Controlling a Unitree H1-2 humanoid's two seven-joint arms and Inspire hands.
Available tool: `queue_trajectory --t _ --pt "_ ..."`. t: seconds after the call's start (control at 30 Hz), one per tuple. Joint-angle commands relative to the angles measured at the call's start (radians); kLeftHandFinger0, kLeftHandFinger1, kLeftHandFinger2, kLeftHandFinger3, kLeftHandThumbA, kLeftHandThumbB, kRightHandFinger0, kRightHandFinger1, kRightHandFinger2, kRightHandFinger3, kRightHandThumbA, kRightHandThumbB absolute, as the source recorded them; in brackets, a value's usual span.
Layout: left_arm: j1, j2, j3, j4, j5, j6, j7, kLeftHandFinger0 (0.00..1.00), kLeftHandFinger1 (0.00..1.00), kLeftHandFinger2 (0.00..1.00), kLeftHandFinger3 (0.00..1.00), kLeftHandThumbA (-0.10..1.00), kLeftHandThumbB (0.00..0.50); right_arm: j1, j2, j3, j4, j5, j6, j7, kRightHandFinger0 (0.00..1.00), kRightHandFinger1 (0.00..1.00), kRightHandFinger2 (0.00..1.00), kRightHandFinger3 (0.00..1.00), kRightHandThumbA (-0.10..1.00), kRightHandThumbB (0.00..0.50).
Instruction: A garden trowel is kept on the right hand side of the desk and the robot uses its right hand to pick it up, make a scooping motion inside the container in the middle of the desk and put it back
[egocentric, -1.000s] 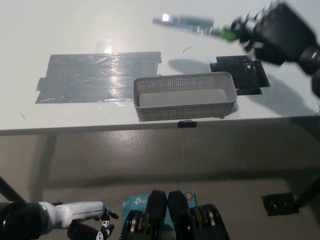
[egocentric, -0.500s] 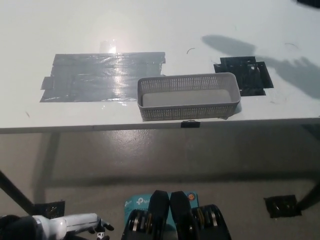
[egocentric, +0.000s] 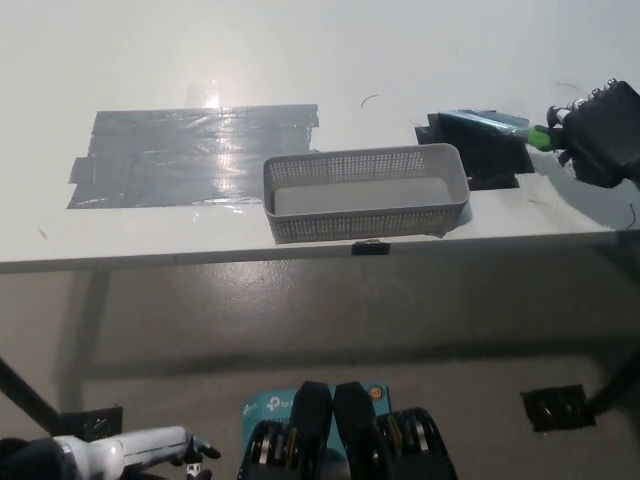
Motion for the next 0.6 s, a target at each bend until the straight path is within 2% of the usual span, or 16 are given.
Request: queue_trajectory --t 0.0,0.03,0.07,0.1,0.13,0.17,0.2,0.23,0.27,0.3,0.33,0.37,0.4,0.47,0.57 --pt "0.005 0.031 0.016 -0.037 -0.004 0.014 0.039 1.0 1.0 1.0 1.0 1.0 0.5 -0.034 0.013 0.0 0.028 0.004 0.163 0.168 0.0 0.01 0.31 0.14 -0.1 0.0" --pt "0.007 0.029 0.017 -0.038 -0.003 0.014 0.038 1.0 1.0 1.0 1.0 1.0 0.5 -0.032 0.015 0.002 0.033 0.006 0.169 0.168 0.0 0.02 0.38 0.22 -0.1 0.0" --pt "0.006 0.028 0.017 -0.04 -0.001 0.014 0.033 1.0 1.0 1.0 1.0 1.0 0.5 -0.027 0.02 0.001 0.035 0.011 0.173 0.16 0.0 0.01 0.41 0.32 -0.1 0.024" --pt "0.006 0.028 0.017 -0.04 -0.001 0.014 0.033 1.0 1.0 1.0 1.0 1.0 0.5 -0.024 0.02 0.001 0.031 0.013 0.175 0.16 0.0 0.03 0.46 0.34 -0.1 0.003" --pt "0.007 0.025 0.023 -0.039 -0.001 0.014 0.025 1.0 1.0 1.0 1.0 1.0 0.5 -0.014 0.026 -0.011 0.012 0.035 0.172 0.179 0.0 0.1 0.53 0.48 -0.1 0.041" --pt "0.008 0.023 0.026 -0.035 0.001 0.014 0.024 1.0 1.0 1.0 1.0 1.0 0.5 -0.004 0.025 -0.021 -0.023 0.049 0.177 0.209 0.0 0.13 0.56 0.78 -0.1 0.049" --pt "0.008 0.022 0.027 -0.033 0.002 0.014 0.024 1.0 1.0 1.0 1.0 1.0 0.5 0.001 0.023 -0.025 -0.04 0.054 0.181 0.224 0.0 0.14 0.56 0.93 -0.1 0.05" --pt "0.012 0.023 0.023 -0.03 0.003 0.014 0.031 1.0 1.0 1.0 1.0 1.0 0.5 0.01 0.031 -0.042 -0.093 0.073 0.216 0.308 0.03 0.22 0.59 1.0 -0.1 0.13" --pt "0.012 0.023 0.024 -0.03 0.003 0.014 0.031 1.0 1.0 1.0 1.0 1.0 0.5 0.012 0.03 -0.044 -0.098 0.072 0.218 0.314 0.01 0.22 0.57 1.0 -0.1 0.131" --pt "0.012 0.022 0.026 -0.029 0.004 0.014 0.03 1.0 1.0 1.0 1.0 1.0 0.5 0.019 0.032 -0.056 -0.128 0.081 0.241 0.357 0.16 0.44 0.77 1.0 -0.01 0.213" --pt "0.017 0.02 0.025 -0.027 0.005 0.014 0.029 1.0 1.0 1.0 1.0 1.0 0.5 0.026 0.034 -0.061 -0.141 0.084 0.251 0.377 0.14 0.42 0.71 1.0 0.0 0.223" --pt "0.015 0.025 0.022 -0.026 -0.01 0.014 0.037 1.0 1.0 1.0 1.0 1.0 0.5 0.033 0.038 -0.086 -0.204 0.121 0.298 0.512 0.89 1.0 1.0 1.0 0.34 0.367" --pt "0.015 0.025 0.025 -0.028 -0.009 0.014 0.034 1.0 1.0 1.0 1.0 1.0 0.488 0.033 0.044 -0.109 -0.236 0.161 0.331 0.6 1.0 1.0 1.0 1.0 0.39 0.419" --pt "0.014 0.027 0.022 -0.027 -0.013 0.014 0.034 1.0 1.0 1.0 1.0 1.0 0.498 0.034 0.056 -0.151 -0.278 0.231 0.38 0.713 1.0 1.0 1.0 1.0 0.44 0.473" --pt "0.017 0.028 0.022 -0.029 -0.002 0.014 0.028 1.0 1.0 1.0 1.0 1.0 0.5 0.036 0.057 -0.165 -0.324 0.265 0.412 0.807 1.0 1.0 1.0 1.0 0.51 0.491"
